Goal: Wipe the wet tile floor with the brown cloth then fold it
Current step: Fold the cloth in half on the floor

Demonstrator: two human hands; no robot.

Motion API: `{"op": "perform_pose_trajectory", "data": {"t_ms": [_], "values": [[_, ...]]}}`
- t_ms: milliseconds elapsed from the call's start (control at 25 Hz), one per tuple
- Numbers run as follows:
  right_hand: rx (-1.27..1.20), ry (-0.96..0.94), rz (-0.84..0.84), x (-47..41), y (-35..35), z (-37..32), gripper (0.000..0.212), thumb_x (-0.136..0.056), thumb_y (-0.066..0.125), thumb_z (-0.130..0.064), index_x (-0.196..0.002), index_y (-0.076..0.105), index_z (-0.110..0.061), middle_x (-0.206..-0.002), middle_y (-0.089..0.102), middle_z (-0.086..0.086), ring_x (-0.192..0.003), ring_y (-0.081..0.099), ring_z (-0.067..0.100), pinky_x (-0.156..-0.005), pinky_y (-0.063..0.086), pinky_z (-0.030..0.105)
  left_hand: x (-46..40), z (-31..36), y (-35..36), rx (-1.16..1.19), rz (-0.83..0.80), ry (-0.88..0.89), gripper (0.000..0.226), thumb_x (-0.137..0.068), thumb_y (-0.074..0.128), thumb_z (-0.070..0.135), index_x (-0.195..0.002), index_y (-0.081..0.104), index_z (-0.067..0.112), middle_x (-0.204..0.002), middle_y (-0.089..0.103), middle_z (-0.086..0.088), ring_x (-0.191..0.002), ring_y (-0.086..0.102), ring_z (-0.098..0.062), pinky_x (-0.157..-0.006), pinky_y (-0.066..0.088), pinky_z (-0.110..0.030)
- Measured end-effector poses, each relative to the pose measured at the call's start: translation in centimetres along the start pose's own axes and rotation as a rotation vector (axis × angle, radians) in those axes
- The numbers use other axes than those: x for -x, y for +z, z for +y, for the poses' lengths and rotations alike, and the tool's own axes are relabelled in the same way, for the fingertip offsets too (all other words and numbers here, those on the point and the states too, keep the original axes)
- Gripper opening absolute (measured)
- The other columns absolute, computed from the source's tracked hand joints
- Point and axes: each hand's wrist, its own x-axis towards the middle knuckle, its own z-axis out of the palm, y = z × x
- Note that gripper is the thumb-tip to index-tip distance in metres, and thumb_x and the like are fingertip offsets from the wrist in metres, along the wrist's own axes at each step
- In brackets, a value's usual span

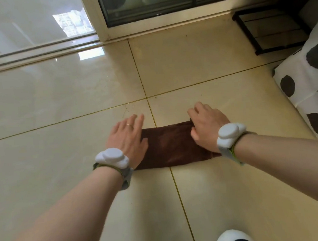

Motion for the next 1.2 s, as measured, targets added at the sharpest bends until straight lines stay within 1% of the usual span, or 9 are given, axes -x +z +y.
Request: {"op": "perform_pose_trajectory", "data": {"t_ms": [80,160,200,280,360,480,840,1080,1200], "values": [[-0.129,-0.051,0.090,1.7,1.7,-2.1,0.057,-0.094,0.038,-0.044,-0.138,0.054,-0.010,-0.135,0.055,0.018,-0.119,0.057,0.040,-0.091,0.048,0.046,1.0,1.7,1.5,0.030,-0.025,0.060,0.073,-0.098,0.013,0.051,-0.163,-0.001,0.022,-0.171,0.007,-0.004,-0.156,0.013,-0.024,-0.127,0.004,-0.039],[-0.173,-0.062,-0.080,2.8,4.6,-3.5,0.079,-0.093,0.019,-0.055,-0.160,0.034,-0.017,-0.164,0.034,0.018,-0.150,0.036,0.037,-0.121,0.028,0.050,1.4,2.8,3.9,0.081,-0.068,0.033,0.078,-0.092,-0.001,0.054,-0.162,-0.003,0.022,-0.170,-0.002,-0.002,-0.157,0.001,-0.020,-0.125,-0.007,-0.037],[-0.157,-0.062,-0.131,3.1,5.8,-3.7,0.080,-0.093,0.016,-0.057,-0.163,0.027,-0.019,-0.168,0.026,0.015,-0.155,0.028,0.033,-0.125,0.017,0.048,1.3,2.9,5.0,0.080,-0.063,0.018,0.077,-0.093,0.002,0.054,-0.163,0.002,0.021,-0.170,0.001,-0.002,-0.157,0.002,-0.020,-0.124,-0.007,-0.037],[-0.111,-0.088,-0.054,3.1,7.7,-3.5,0.073,-0.097,0.027,-0.055,-0.159,0.035,-0.018,-0.164,0.035,0.016,-0.150,0.038,0.033,-0.121,0.016,0.047,1.2,2.3,6.4,0.068,-0.007,0.005,0.070,-0.100,0.017,0.051,-0.162,0.017,0.018,-0.169,0.016,-0.003,-0.155,0.011,-0.018,-0.124,0.001,-0.038],[-0.072,-0.132,-0.007,1.5,8.3,-2.9,0.069,-0.098,0.034,-0.051,-0.158,0.038,-0.018,-0.162,0.039,0.017,-0.148,0.042,0.034,-0.118,0.020,0.049,0.6,1.1,7.4,0.064,0.019,-0.010,0.066,-0.102,0.023,0.050,-0.162,0.018,0.020,-0.169,0.015,0.000,-0.155,0.010,-0.016,-0.125,0.001,-0.036],[-0.080,-0.209,0.074,-1.7,8.2,-3.1,0.068,-0.100,0.033,-0.051,-0.160,0.034,-0.018,-0.165,0.034,0.015,-0.152,0.035,0.032,-0.120,0.018,0.050,-0.6,-1.0,7.4,0.089,0.093,-0.069,0.067,-0.103,0.019,0.053,-0.163,0.007,0.026,-0.170,0.002,0.006,-0.156,-0.003,-0.011,-0.125,-0.008,-0.033],[-0.068,-0.212,0.076,-15.2,5.1,-3.6,0.070,-0.101,0.013,-0.054,-0.165,0.013,-0.026,-0.173,0.012,0.006,-0.160,0.009,0.023,-0.130,0.002,0.044,-11.2,-7.3,5.4,0.119,0.135,-0.160,0.068,-0.100,0.010,0.053,-0.163,-0.002,0.029,-0.170,-0.005,0.007,-0.156,-0.009,-0.010,-0.126,-0.009,-0.033],[-0.035,-0.212,-0.011,-12.6,4.5,-3.0,0.073,-0.097,0.002,-0.057,-0.164,-0.004,-0.030,-0.174,-0.007,0.001,-0.160,-0.007,0.020,-0.128,-0.009,0.042,-8.5,-5.1,5.5,0.127,0.093,-0.148,0.071,-0.099,0.008,0.054,-0.162,-0.006,0.025,-0.170,-0.009,0.004,-0.156,-0.011,-0.013,-0.126,-0.009,-0.036],[-0.058,-0.217,-0.038,-7.2,5.5,-1.9,0.072,-0.100,0.012,-0.058,-0.165,0.005,-0.029,-0.174,0.001,0.004,-0.161,0.002,0.023,-0.127,-0.006,0.042,-4.5,-2.0,6.7,0.147,0.114,-0.104,0.071,-0.100,0.012,0.054,-0.163,0.000,0.023,-0.170,-0.006,0.003,-0.156,-0.009,-0.015,-0.126,-0.008,-0.037]]}}
